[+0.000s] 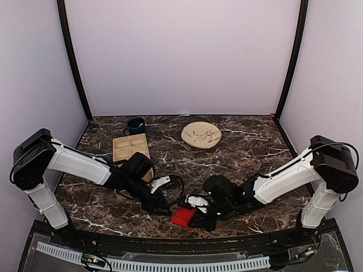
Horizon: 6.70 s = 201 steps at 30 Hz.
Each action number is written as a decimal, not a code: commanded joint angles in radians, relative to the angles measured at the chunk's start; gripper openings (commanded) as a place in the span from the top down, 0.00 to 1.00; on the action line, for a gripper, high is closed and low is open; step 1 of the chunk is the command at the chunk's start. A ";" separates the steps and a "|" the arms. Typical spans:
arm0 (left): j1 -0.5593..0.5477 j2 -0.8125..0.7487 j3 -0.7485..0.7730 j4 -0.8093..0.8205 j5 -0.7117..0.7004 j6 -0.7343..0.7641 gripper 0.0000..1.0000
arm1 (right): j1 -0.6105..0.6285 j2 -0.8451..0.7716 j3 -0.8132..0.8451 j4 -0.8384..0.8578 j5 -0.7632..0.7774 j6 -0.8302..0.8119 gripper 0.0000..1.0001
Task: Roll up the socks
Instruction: Roll the sock at the center of the board.
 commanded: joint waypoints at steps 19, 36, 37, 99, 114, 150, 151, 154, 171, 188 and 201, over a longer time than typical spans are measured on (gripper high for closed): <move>-0.114 -0.184 -0.122 0.189 -0.210 0.048 0.57 | -0.157 0.123 -0.035 -0.020 -0.329 0.112 1.00; -0.224 -0.087 -0.024 0.115 -0.316 0.170 0.54 | -0.176 0.158 -0.034 -0.012 -0.417 0.140 1.00; -0.230 -0.085 -0.022 0.114 -0.324 0.176 0.54 | -0.177 0.160 -0.034 -0.011 -0.420 0.140 1.00; -0.282 0.033 0.009 0.072 -0.360 0.212 0.86 | -0.232 0.153 -0.055 0.008 -0.446 0.176 0.71; -0.225 0.078 0.012 0.058 -0.262 0.133 0.85 | -0.282 0.061 -0.122 0.074 -0.348 0.225 0.69; -0.096 0.281 0.196 -0.229 0.045 0.173 0.84 | 0.024 -0.378 -0.204 -0.013 0.331 -0.010 0.65; -0.094 0.286 0.200 -0.236 0.044 0.174 0.84 | 0.038 -0.377 -0.197 -0.018 0.342 -0.018 0.64; -0.090 0.296 0.207 -0.251 0.084 0.178 0.84 | 0.077 -0.359 -0.175 -0.036 0.372 -0.040 0.64; -0.069 0.353 0.243 -0.324 0.128 0.202 0.85 | 0.175 -0.202 -0.039 -0.096 0.412 -0.138 0.60; -0.065 0.368 0.255 -0.347 0.138 0.215 0.85 | 0.182 -0.119 0.013 -0.106 0.397 -0.178 0.61; -0.065 0.378 0.268 -0.360 0.139 0.220 0.85 | 0.182 -0.071 0.024 -0.126 0.374 -0.183 0.76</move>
